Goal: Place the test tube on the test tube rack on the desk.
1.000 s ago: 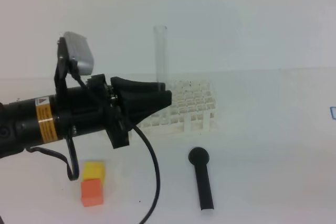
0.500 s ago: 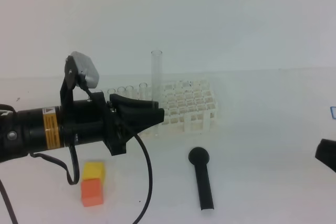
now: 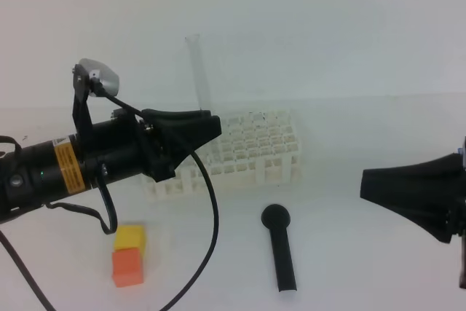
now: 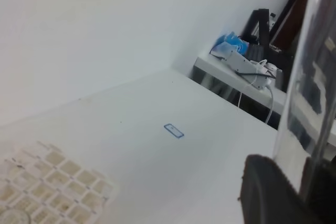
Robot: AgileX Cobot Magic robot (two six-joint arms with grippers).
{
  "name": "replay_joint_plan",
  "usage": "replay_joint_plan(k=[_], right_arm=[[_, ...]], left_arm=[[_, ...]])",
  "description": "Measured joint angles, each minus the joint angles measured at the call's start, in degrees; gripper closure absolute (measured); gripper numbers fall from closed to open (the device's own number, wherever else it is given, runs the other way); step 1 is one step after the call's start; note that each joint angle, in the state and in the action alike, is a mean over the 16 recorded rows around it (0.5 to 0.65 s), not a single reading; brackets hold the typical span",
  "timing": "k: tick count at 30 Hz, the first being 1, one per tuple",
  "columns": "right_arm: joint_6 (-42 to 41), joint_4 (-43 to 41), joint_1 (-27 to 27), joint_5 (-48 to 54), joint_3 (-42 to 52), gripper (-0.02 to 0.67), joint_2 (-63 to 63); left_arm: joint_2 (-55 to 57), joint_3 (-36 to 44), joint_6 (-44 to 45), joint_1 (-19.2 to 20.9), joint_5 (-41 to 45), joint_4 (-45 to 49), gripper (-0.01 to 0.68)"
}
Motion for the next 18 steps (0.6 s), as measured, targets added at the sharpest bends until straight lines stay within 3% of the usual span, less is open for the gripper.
replay_joint_plan(k=[11, 18], right_arm=[[0.1, 0.0, 0.0, 3.6, -8.5, 0.643, 8.3], [0.8, 0.0, 0.1, 5.1, -11.5, 0.592, 11.9]], left_arm=[[0.0, 0.0, -1.5, 0.0, 0.0, 4.3, 0.562], [0.0, 0.0, 0.0, -0.1, 0.0, 7.8, 0.562]])
